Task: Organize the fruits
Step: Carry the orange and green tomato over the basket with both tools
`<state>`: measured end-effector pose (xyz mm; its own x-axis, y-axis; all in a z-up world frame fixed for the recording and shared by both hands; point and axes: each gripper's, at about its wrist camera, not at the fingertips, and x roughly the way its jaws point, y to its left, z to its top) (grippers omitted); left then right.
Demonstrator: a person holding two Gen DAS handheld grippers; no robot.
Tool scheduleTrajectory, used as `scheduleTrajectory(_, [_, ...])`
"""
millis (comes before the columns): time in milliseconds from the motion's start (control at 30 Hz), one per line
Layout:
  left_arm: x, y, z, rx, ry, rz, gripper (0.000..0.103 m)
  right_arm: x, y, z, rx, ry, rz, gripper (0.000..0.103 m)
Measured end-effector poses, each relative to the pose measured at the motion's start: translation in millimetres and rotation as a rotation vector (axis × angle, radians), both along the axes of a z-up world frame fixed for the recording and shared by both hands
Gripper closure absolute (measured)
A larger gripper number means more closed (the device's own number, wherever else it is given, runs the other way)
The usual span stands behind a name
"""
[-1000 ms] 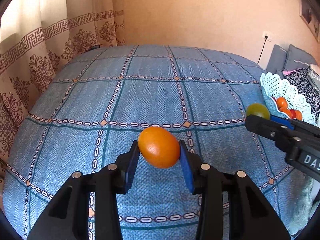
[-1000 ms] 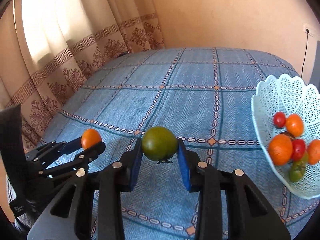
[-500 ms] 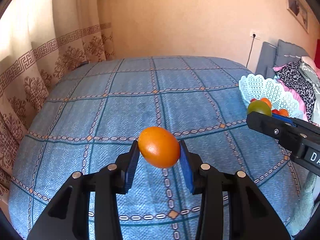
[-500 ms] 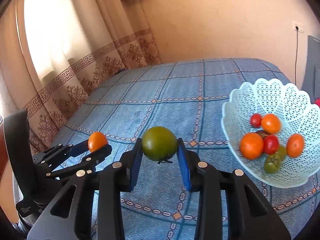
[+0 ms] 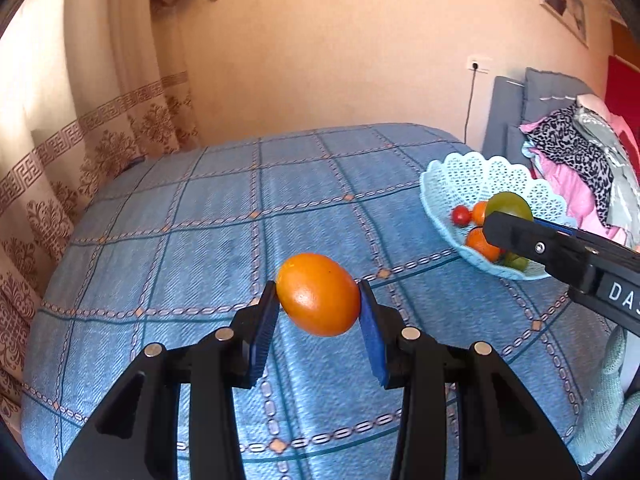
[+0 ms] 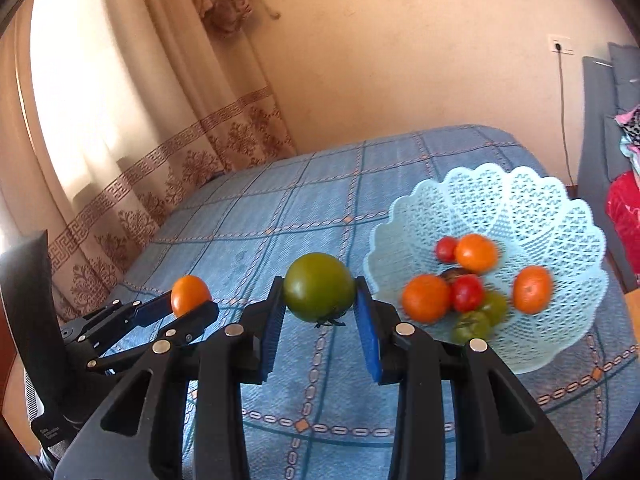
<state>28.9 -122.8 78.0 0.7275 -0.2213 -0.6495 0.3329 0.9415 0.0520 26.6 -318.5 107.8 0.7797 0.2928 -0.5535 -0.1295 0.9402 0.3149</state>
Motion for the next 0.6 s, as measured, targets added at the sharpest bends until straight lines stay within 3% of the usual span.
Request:
scheduleTrajectory(300, [3, -42, 11, 0.01, -0.042, -0.082, 0.063, -5, -33, 9, 0.0, -0.037, -0.088, 0.068])
scheduleTrajectory(600, [11, -75, 12, 0.0, -0.054, -0.134, 0.063, 4, -75, 3, 0.043, -0.007, -0.197, 0.068])
